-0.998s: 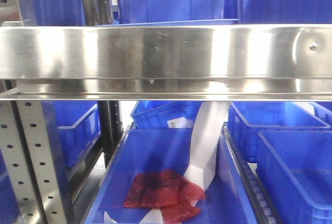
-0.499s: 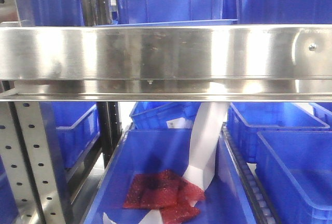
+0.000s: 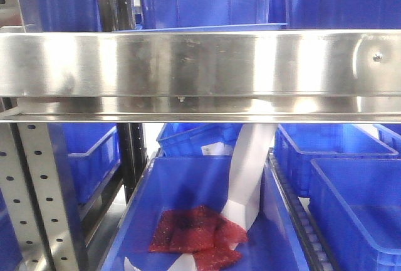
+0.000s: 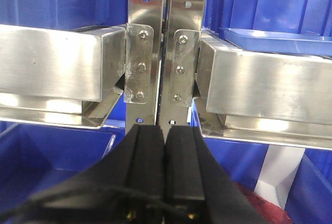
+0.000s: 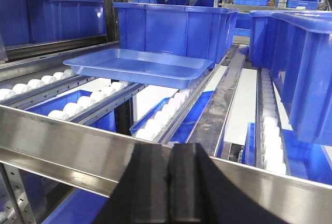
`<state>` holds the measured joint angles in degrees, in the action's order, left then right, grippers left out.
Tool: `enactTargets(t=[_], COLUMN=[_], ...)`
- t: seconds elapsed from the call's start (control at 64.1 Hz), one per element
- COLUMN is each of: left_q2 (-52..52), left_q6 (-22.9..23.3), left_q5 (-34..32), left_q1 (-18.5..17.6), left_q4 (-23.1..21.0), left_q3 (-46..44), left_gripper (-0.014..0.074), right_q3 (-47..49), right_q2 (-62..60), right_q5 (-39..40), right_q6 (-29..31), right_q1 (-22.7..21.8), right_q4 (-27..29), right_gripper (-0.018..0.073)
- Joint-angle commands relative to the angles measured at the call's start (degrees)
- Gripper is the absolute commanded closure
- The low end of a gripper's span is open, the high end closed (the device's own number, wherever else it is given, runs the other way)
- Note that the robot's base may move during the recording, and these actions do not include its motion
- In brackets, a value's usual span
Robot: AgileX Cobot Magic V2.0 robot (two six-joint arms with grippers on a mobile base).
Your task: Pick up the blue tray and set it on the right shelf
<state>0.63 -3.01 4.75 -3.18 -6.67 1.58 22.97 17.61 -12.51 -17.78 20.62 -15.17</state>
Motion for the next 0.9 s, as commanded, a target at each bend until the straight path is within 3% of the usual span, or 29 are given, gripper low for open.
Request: enactTargets(t=[0.0,0.078,0.156,0.265,0.421,0.546,0.655,0.717,0.889], left_q2=[0.78,0.78,0.78,0.78,0.78,0.78,0.78,0.78,0.68], left_q6=[-0.13,-0.13,-0.13,-0.13,-0.13,-0.13,-0.13,-0.13,-0.13], left_q5=[-5.09,-5.09,-5.09,-5.09,-5.09,-5.09,-5.09,-5.09,-5.09], left_q1=[-0.42,-0.42,-0.42,-0.42,-0.42,-0.42,-0.42,-0.42,-0.42], left_q4=[-0.50,-0.50,-0.50,-0.50,-0.50,-0.50,-0.50,-0.50,-0.50], left_q3=[1.83,1.83,1.83,1.83,1.83,1.83,1.83,1.83,1.83], left_gripper=[0.0645,0.0645,0.0645,0.0645,0.0645,0.0645,0.0645,0.0645,0.0645], right_q3=[1.72,0.87,-0.55,-4.00,-11.44,-17.51,-23.57,-23.29,-23.29], right_q2=[0.43,0.43,0.28,-1.85,-8.44,-13.96,-18.13,-19.47,-19.27], right_q5=[5.27,5.20,5.33,6.55,9.27,12.07,15.75,12.51,13.28], right_q6=[0.65,4.98,13.38,20.56,20.99,20.99,20.99,20.97,20.92], right_q1=[-0.37,-2.24,-6.82,-14.02,-22.32,-25.68,-26.65,-26.72,-26.83], right_q4=[-0.50,3.17,11.00,18.66,19.23,19.23,19.23,19.09,19.08], right_gripper=[0.0505,0.0505,0.0505,0.0505,0.0505,0.0505,0.0505,0.0505,0.0505])
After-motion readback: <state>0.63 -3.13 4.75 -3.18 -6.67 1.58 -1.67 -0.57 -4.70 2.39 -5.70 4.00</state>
